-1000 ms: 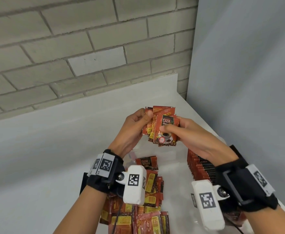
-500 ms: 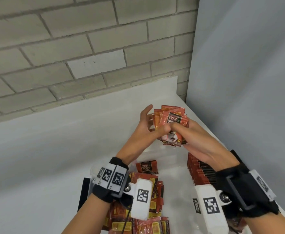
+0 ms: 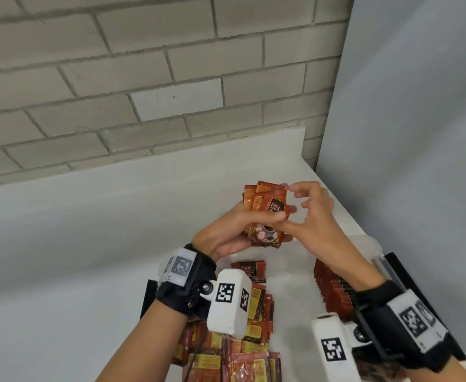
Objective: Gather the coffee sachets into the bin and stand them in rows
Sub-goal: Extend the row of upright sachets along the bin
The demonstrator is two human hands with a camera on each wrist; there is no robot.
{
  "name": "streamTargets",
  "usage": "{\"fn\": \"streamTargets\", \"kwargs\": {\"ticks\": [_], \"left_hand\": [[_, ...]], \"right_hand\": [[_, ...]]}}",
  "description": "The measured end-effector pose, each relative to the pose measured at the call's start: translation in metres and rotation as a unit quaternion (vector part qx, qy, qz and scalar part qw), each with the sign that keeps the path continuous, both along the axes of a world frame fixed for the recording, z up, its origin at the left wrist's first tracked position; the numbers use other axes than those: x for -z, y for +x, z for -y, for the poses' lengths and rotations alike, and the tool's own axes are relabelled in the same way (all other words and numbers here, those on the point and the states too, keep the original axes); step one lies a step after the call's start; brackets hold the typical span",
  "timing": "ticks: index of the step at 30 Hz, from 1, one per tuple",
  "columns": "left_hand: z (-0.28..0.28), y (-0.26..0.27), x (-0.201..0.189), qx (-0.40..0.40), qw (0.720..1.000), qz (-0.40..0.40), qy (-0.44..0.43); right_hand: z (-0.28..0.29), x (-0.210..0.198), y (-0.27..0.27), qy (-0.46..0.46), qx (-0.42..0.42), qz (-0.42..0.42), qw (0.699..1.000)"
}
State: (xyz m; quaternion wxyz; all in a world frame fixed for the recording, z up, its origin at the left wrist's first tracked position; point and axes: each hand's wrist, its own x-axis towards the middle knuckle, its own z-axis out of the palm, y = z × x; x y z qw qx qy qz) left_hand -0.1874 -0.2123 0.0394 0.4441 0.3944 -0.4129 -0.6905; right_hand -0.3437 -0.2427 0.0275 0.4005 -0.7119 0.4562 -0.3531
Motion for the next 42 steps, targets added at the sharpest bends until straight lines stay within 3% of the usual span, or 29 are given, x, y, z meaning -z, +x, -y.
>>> {"fn": "streamTargets", "kwargs": {"ticks": [2, 5, 9, 11, 18, 24, 30, 42], "left_hand": [[0.0, 0.0, 0.001, -0.004, 0.999, -0.027, 0.038], [0.002, -0.001, 0.001, -0.024, 0.996, -0.042, 0.076], [0.003, -0.007, 0.005, -0.026, 0.995, -0.049, 0.082], [0.0, -0.013, 0.004, -0.001, 0.996, -0.051, 0.079], [-0.003, -0.008, -0.001, 0.048, 0.998, -0.025, 0.042], [-0.005, -0.004, -0.003, 0.02, 0.997, -0.011, 0.076], [-0.003, -0.01, 0.005, 0.086, 0.994, 0.005, 0.074], [0.001, -0.006, 0.009, 0.018, 0.998, 0.037, 0.052]], "right_hand": [[-0.001, 0.001, 0.002, -0.062, 0.026, 0.015, 0.998], [-0.005, -0.002, 0.0, -0.124, -0.028, 0.019, 0.992], [-0.012, -0.001, 0.003, -0.198, -0.162, -0.096, 0.962], [-0.013, 0.003, 0.005, -0.221, -0.189, -0.134, 0.947], [-0.008, 0.006, 0.001, -0.185, -0.159, -0.079, 0.967], [-0.009, 0.003, -0.004, -0.178, -0.138, -0.061, 0.972], [-0.009, 0.009, -0.001, -0.115, -0.156, -0.062, 0.979], [-0.01, 0.007, 0.004, -0.201, -0.131, -0.116, 0.964]]}}
